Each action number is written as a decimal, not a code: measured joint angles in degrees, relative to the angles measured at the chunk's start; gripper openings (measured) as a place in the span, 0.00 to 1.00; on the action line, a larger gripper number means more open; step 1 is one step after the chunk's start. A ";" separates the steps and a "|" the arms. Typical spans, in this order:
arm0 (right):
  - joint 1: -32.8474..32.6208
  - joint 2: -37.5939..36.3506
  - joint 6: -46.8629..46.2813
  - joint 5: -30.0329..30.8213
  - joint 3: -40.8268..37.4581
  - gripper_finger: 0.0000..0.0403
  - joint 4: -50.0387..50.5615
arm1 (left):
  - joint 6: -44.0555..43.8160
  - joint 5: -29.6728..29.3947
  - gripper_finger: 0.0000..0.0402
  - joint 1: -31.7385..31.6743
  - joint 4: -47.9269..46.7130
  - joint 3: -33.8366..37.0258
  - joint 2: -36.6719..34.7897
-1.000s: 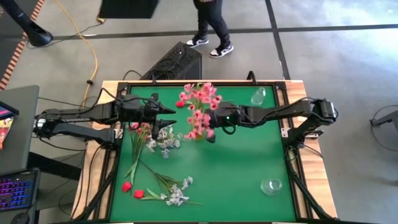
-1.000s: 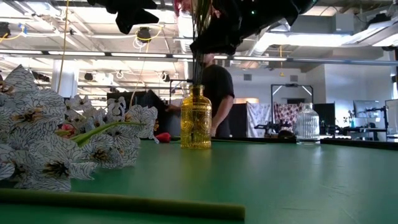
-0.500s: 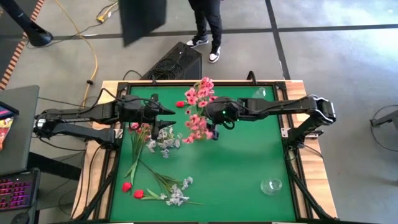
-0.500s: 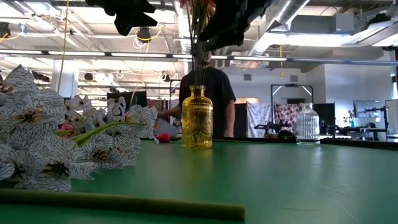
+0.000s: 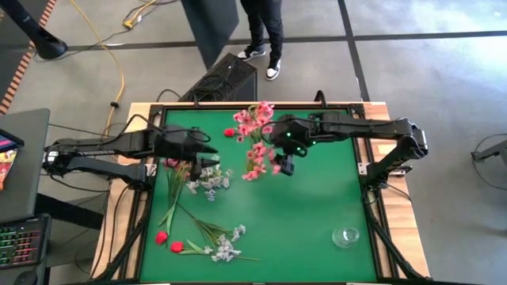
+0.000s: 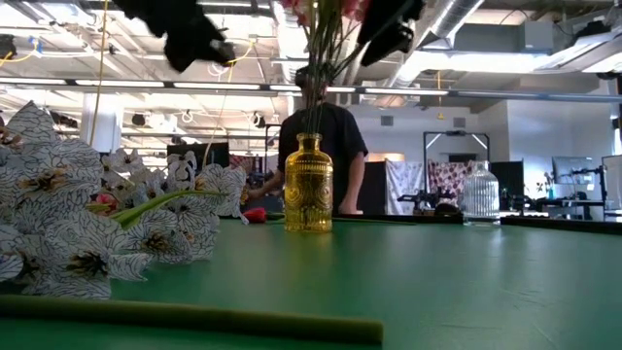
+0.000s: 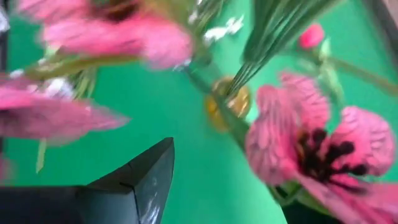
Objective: Sort flowers into vase by color
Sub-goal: Put the pink flowers into the yellow vase
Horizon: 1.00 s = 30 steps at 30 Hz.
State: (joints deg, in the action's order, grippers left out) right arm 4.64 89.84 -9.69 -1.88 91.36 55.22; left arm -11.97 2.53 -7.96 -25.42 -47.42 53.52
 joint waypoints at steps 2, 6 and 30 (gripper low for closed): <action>-0.03 0.00 -0.14 -2.12 0.58 0.69 2.51 | -6.27 -0.06 0.48 -0.18 -5.29 0.00 -0.01; -0.11 0.00 -1.31 -5.12 1.39 0.69 6.17 | -20.85 0.27 0.48 -0.18 -14.83 0.00 0.00; 0.33 0.00 -0.37 -7.14 1.41 0.69 13.97 | -46.04 4.26 0.48 5.98 -47.13 0.02 10.40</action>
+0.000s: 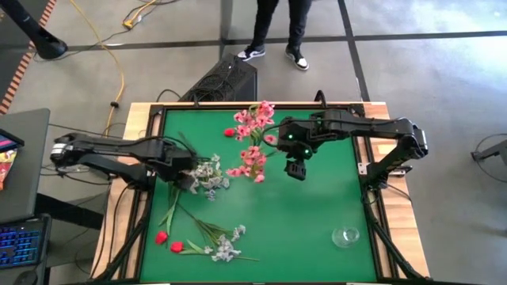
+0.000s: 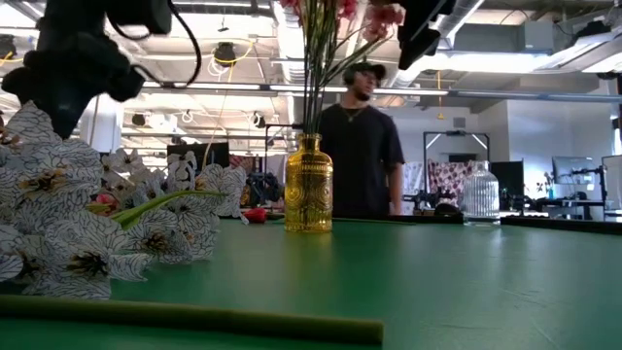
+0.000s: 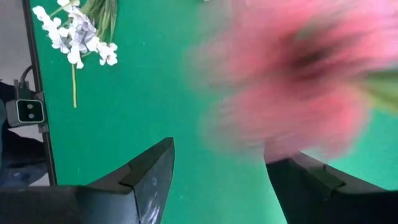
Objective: Sort flowers into vase by color
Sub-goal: Put the pink flowers into the yellow vase
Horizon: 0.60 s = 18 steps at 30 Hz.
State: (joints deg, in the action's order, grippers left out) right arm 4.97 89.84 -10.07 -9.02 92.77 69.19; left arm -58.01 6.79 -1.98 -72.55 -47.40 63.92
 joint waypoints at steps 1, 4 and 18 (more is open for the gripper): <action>0.00 0.00 0.04 0.00 0.00 0.69 0.20 | 0.87 0.50 0.48 0.06 -0.37 0.00 1.43; 0.00 0.00 0.04 0.00 0.00 0.69 0.26 | 3.80 1.82 0.48 0.07 -1.38 0.23 5.23; -0.07 0.01 0.30 -0.07 0.00 0.69 0.55 | 4.00 3.52 0.48 0.11 6.29 8.63 7.40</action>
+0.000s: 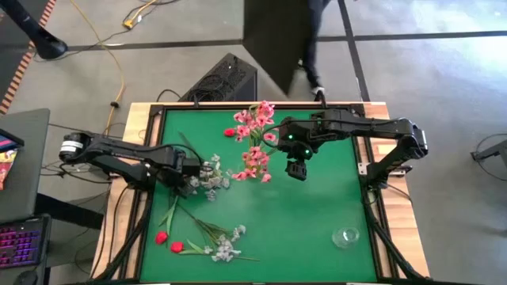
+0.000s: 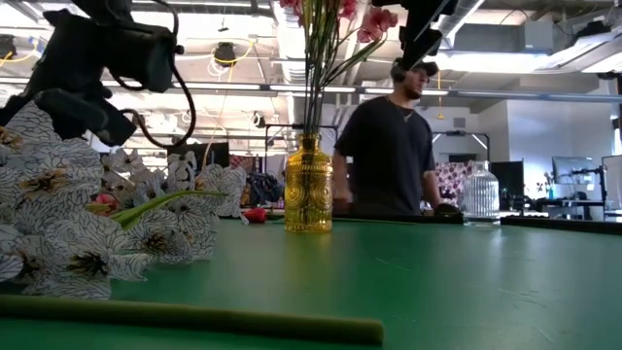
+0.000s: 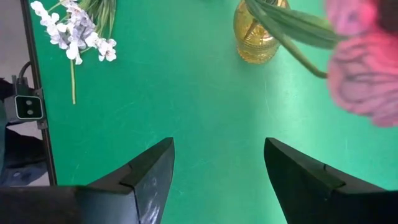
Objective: Sort flowers into vase by color
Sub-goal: Put the pink flowers into the yellow vase
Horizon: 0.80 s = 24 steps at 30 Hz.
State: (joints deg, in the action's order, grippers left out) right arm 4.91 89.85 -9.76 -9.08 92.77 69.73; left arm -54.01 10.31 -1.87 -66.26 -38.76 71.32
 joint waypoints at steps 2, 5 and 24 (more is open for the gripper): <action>0.00 0.00 0.20 0.00 0.00 0.69 0.02 | -0.77 1.23 0.48 0.00 1.52 1.53 -0.10; 0.00 0.01 0.21 0.01 0.00 0.69 -0.04 | -2.07 2.71 0.48 0.02 5.77 4.83 -0.05; 0.00 0.01 0.82 0.02 0.00 0.69 -1.09 | -2.03 5.27 0.13 0.02 11.40 6.90 -0.05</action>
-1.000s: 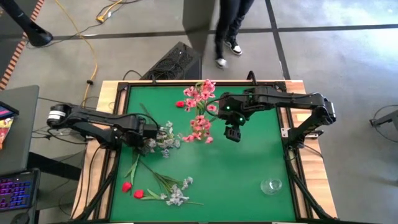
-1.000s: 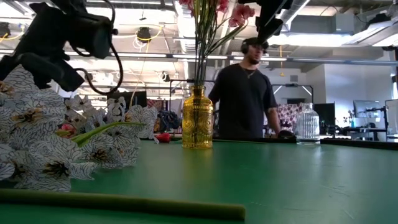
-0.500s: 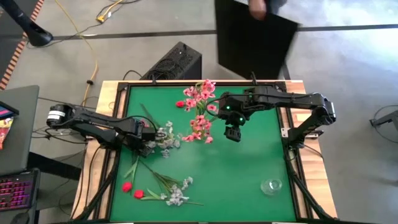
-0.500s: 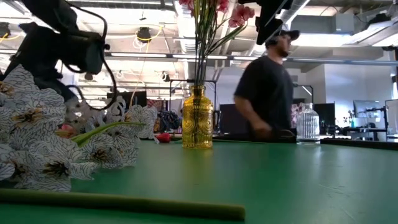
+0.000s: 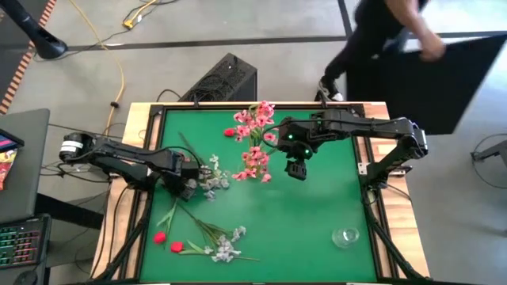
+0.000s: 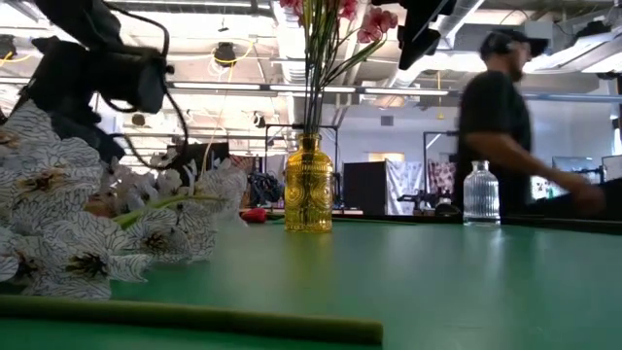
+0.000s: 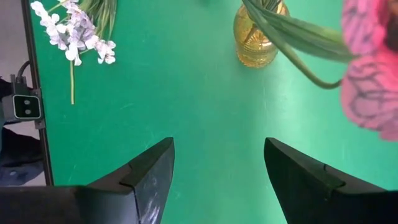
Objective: Sort flowers into vase by color
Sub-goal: Put the pink flowers into the yellow vase
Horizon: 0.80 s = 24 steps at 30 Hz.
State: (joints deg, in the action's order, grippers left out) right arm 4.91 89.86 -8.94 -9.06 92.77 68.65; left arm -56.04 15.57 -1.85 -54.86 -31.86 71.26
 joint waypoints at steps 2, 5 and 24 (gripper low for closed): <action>0.00 0.00 0.32 0.00 0.00 0.69 -0.08 | 1.30 0.24 0.06 0.00 -0.05 -2.14 0.00; 0.02 0.00 0.38 0.00 0.00 0.69 -0.18 | 3.10 -0.43 0.01 0.00 -0.59 -6.16 0.00; 0.09 0.02 0.38 0.04 0.00 0.69 1.29 | 11.31 -21.69 0.00 -4.24 -29.47 -40.00 0.00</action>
State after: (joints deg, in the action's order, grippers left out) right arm 4.99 89.89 -8.56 -9.02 92.77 69.94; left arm -44.73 -6.12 -6.09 -84.34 -71.86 71.26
